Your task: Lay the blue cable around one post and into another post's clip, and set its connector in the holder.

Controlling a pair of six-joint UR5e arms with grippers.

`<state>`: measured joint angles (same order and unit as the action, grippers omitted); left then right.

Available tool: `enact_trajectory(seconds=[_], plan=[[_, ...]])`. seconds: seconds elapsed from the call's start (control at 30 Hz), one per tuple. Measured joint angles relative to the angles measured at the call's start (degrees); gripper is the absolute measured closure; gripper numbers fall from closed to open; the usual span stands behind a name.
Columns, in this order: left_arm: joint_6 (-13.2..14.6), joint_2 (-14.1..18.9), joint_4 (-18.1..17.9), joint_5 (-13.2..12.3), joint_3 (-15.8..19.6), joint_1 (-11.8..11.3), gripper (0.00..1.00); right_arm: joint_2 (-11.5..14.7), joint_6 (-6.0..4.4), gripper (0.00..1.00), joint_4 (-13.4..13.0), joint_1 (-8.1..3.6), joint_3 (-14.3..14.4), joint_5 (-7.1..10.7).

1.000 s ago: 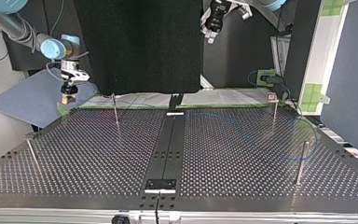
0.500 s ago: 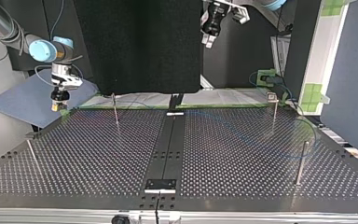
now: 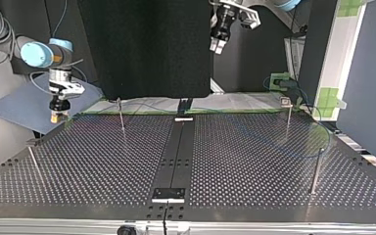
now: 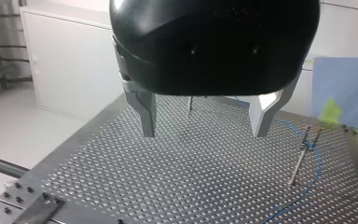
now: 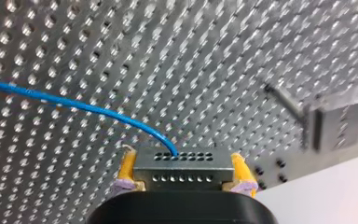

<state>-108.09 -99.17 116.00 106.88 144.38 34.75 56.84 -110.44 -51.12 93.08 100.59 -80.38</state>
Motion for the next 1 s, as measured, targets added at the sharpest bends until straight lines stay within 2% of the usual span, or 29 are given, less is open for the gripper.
enact_trajectory(seconds=[0.2,0.3,0.43,0.6,0.9,1.0], plan=[[0.0,0.0,-0.9,0.1,0.0,0.0,0.00,2.8,1.69,1.00,2.8,0.93,0.0,-0.03],[-0.1,0.0,-1.0,0.2,0.0,0.0,0.00,4.2,1.94,1.00,4.2,1.23,0.0,-0.18],[-0.1,0.0,-1.0,0.3,0.0,-0.1,0.00,6.1,1.99,1.00,5.4,1.44,0.0,-0.41],[-0.2,0.0,-0.8,0.3,0.0,-0.3,0.00,8.6,1.86,1.00,5.5,1.49,0.0,-0.15],[-0.2,0.0,-0.6,0.2,0.0,-0.6,0.00,12.9,1.76,1.00,5.5,0.85,0.0,1.20],[-0.2,0.0,-0.6,0.2,0.0,-0.7,0.00,13.5,1.72,1.00,5.6,0.64,0.0,1.31]])
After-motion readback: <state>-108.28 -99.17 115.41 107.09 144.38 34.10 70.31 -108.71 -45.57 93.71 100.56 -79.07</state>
